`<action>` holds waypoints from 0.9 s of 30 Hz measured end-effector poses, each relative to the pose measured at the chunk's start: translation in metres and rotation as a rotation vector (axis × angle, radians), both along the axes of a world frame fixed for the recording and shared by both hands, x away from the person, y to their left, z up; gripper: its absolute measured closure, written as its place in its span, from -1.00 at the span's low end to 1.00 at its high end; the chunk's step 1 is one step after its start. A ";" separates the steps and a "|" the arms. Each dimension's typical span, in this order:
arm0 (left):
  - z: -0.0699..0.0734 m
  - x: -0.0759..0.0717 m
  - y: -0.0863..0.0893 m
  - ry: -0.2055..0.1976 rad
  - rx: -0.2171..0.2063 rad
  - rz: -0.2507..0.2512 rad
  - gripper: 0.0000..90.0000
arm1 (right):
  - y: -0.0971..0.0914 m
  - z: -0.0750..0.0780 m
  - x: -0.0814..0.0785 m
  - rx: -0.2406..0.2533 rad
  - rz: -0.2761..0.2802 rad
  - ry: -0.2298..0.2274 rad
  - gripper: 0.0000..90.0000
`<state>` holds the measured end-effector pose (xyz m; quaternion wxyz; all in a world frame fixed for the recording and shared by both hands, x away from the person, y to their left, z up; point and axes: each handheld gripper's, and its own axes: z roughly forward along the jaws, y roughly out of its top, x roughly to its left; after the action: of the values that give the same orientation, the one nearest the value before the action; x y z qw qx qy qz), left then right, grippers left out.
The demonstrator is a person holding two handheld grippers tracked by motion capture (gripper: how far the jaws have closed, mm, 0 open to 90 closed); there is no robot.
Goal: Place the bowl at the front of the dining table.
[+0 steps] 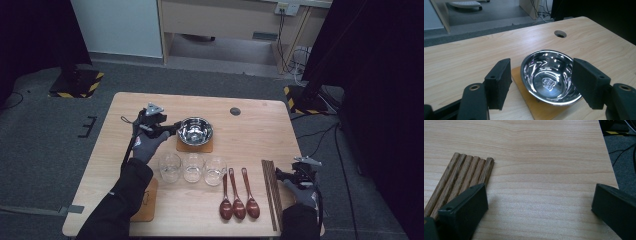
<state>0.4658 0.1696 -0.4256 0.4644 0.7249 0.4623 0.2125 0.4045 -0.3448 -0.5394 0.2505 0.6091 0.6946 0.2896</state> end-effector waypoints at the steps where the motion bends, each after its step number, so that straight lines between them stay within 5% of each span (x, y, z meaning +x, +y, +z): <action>1: 0.000 -0.004 0.003 -0.005 0.003 0.001 -0.30 | 0.000 0.000 0.000 0.000 -0.001 -0.001 -0.98; 15: -0.009 -0.061 0.046 -0.063 -0.008 0.041 -0.36 | -0.002 0.001 -0.002 0.001 -0.014 -0.007 -0.89; 21: -0.026 -0.075 0.067 -0.023 -0.002 0.087 -0.41 | -0.002 0.003 -0.003 -0.008 -0.017 -0.003 -0.87; 27: -0.050 -0.080 0.087 0.061 0.045 0.136 -0.47 | 0.001 0.006 -0.003 -0.012 -0.015 -0.011 -0.87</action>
<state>0.3855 0.2566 -0.4760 0.4180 0.7082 0.5196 0.2317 0.4011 -0.3441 -0.5332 0.2603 0.6110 0.6904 0.2868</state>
